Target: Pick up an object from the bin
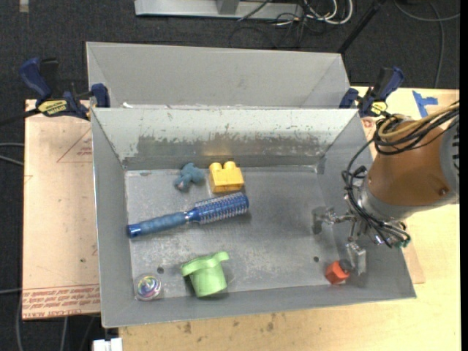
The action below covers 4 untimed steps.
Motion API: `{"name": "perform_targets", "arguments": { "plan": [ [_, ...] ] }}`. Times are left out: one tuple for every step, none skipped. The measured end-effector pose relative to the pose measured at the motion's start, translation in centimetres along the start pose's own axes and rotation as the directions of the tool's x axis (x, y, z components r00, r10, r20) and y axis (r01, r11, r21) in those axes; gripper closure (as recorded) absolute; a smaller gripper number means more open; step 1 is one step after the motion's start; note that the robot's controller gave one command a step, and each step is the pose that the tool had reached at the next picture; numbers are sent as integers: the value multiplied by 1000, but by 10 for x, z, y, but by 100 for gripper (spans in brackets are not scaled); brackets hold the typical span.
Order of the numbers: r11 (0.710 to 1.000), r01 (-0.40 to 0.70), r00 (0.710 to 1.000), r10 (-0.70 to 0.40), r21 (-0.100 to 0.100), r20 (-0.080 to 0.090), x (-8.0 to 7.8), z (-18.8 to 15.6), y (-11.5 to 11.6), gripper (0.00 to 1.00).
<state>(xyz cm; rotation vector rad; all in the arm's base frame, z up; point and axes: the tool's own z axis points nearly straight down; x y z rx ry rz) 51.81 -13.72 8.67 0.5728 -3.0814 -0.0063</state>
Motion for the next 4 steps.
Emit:
{"name": "perform_targets", "arguments": {
  "plan": [
    [928,371,928,-371,11,7,17,15,13,0],
    [837,547,837,-547,10,8,24,15,22,0],
    [836,548,836,-549,16,9,22,12,20,100],
    [822,569,822,-569,19,8,4,-231,-2,100]
  ]
}}
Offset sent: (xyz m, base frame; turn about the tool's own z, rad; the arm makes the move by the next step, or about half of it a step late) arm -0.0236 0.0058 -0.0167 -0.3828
